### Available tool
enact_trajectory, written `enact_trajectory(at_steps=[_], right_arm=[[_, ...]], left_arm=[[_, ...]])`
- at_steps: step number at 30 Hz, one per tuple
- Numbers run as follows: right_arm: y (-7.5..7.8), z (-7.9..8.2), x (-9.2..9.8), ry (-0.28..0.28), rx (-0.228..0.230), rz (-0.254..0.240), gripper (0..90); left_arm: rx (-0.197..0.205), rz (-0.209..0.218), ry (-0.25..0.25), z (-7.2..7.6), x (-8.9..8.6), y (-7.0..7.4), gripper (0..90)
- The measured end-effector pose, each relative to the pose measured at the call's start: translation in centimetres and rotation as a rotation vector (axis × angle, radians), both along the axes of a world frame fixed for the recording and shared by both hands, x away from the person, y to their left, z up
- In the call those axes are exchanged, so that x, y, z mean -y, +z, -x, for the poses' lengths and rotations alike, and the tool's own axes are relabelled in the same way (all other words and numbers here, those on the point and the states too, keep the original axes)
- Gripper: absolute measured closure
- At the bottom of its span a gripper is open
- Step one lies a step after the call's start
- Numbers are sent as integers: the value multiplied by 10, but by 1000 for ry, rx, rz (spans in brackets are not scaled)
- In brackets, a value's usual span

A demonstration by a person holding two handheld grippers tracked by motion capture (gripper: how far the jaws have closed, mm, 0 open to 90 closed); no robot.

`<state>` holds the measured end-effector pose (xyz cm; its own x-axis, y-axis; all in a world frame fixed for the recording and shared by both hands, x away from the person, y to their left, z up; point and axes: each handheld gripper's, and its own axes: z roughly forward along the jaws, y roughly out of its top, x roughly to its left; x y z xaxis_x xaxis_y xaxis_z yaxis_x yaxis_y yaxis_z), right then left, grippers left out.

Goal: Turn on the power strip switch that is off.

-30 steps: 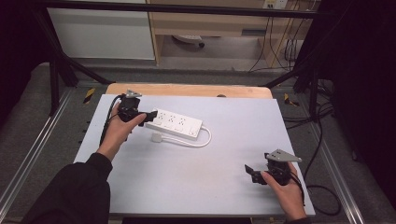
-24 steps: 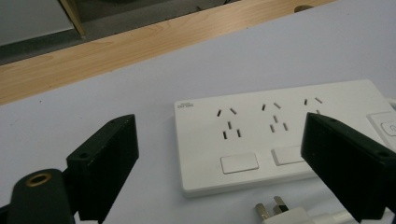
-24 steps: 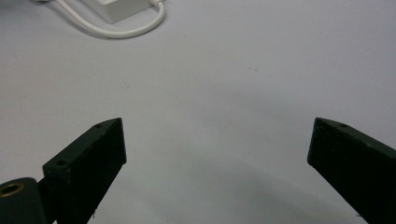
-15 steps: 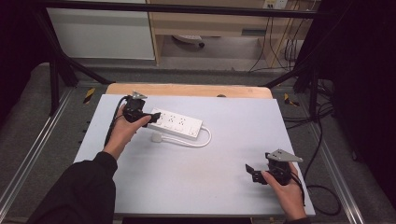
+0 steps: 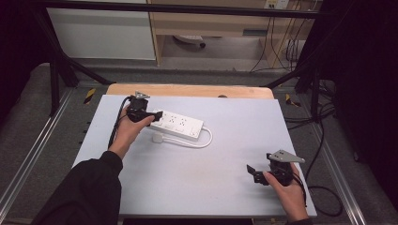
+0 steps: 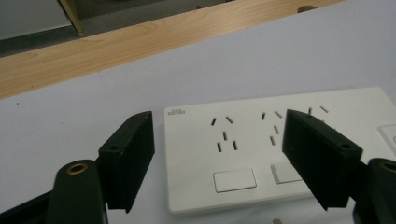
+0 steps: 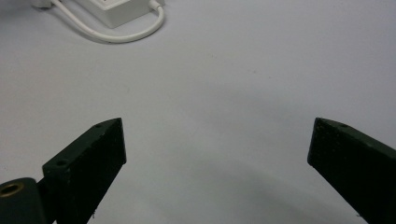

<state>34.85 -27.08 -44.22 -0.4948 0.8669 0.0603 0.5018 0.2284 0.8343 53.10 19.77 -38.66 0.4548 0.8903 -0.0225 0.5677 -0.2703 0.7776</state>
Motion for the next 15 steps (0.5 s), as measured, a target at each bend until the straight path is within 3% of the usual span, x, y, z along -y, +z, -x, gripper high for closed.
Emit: enact_trajectory(at_steps=[5, 12, 15], right_arm=[[0, 0, -1, 3, 2, 1, 48], [1, 1, 0, -2, 2, -6, 49], [1, 1, 0, -2, 1, -5, 49]], left_arm=[[9, -24, -2, 0, 3, -2, 353], [33, 13, 10, 3, 5, -2, 490], [26, 16, -3, 4, 6, -5, 555]])
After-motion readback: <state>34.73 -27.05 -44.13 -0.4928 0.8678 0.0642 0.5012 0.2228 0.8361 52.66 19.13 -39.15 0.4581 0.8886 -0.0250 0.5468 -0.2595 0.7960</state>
